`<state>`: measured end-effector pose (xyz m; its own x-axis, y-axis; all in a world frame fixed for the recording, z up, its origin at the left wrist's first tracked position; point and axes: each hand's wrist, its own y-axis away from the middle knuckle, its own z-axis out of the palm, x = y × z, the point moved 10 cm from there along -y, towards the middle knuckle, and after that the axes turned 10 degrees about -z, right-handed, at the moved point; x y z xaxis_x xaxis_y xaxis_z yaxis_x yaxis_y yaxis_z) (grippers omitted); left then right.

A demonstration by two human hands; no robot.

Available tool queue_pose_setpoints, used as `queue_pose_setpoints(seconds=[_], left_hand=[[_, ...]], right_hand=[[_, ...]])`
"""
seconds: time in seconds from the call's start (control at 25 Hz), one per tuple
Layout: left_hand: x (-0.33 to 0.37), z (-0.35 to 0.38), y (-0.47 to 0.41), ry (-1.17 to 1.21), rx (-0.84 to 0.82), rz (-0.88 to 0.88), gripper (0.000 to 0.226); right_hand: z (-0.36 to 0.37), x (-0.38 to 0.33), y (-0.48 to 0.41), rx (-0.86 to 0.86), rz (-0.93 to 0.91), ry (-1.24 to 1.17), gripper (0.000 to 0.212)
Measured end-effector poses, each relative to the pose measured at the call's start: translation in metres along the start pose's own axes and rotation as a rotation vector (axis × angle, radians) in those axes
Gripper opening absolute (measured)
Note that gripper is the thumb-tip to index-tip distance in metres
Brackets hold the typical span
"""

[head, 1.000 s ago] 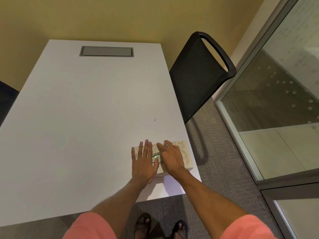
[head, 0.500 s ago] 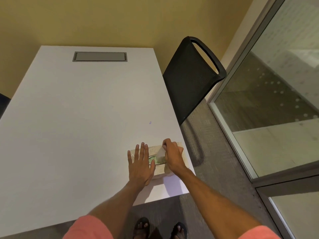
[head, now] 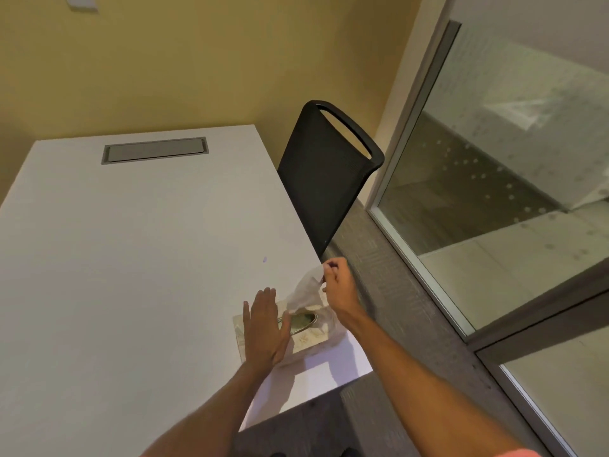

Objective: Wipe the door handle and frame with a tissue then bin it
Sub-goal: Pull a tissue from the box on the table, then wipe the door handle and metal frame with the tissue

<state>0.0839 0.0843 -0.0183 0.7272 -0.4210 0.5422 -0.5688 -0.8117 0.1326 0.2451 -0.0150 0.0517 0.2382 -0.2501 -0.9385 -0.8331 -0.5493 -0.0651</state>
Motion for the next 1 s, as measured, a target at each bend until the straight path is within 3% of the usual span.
queue_pose_setpoints(seconds=[0.12,0.24,0.32,0.44,0.56,0.68,0.8,0.96,1.0], left_hand=[[0.046,0.004,-0.012,0.689,-0.208,-0.143,0.050],[0.104,0.043,-0.004,1.053,-0.606,-0.343,0.038],[0.141,0.069,0.007,1.100,-0.796,-0.359,0.034],[0.194,0.101,0.021,1.157,-0.902,-0.383,0.031],[0.254,0.122,0.034,1.211,-0.928,-0.360,0.053],[0.319,0.144,0.055,1.204,-0.966,-0.246,0.073],[0.386,0.161,0.079,1.069,-0.985,-0.013,0.082],[0.458,0.182,0.103,0.899,-1.005,0.229,0.093],[0.473,0.190,0.109,0.872,-1.025,0.263,0.093]], right_hand=[[-0.036,0.018,0.001,0.141,0.143,-0.144,0.009],[-0.082,0.046,0.009,0.273,0.344,-0.336,0.010],[-0.115,0.055,0.014,0.331,0.389,-0.500,0.011],[-0.175,0.060,0.018,0.332,0.335,-0.619,0.017],[-0.242,0.076,0.026,0.374,0.294,-0.674,0.019],[-0.308,0.103,0.034,0.428,0.315,-0.788,0.039],[-0.374,0.128,0.041,0.511,0.313,-0.901,0.057],[-0.440,0.138,0.053,0.378,0.296,-0.643,0.019],[-0.454,0.142,0.057,0.339,0.295,-0.561,0.022]])
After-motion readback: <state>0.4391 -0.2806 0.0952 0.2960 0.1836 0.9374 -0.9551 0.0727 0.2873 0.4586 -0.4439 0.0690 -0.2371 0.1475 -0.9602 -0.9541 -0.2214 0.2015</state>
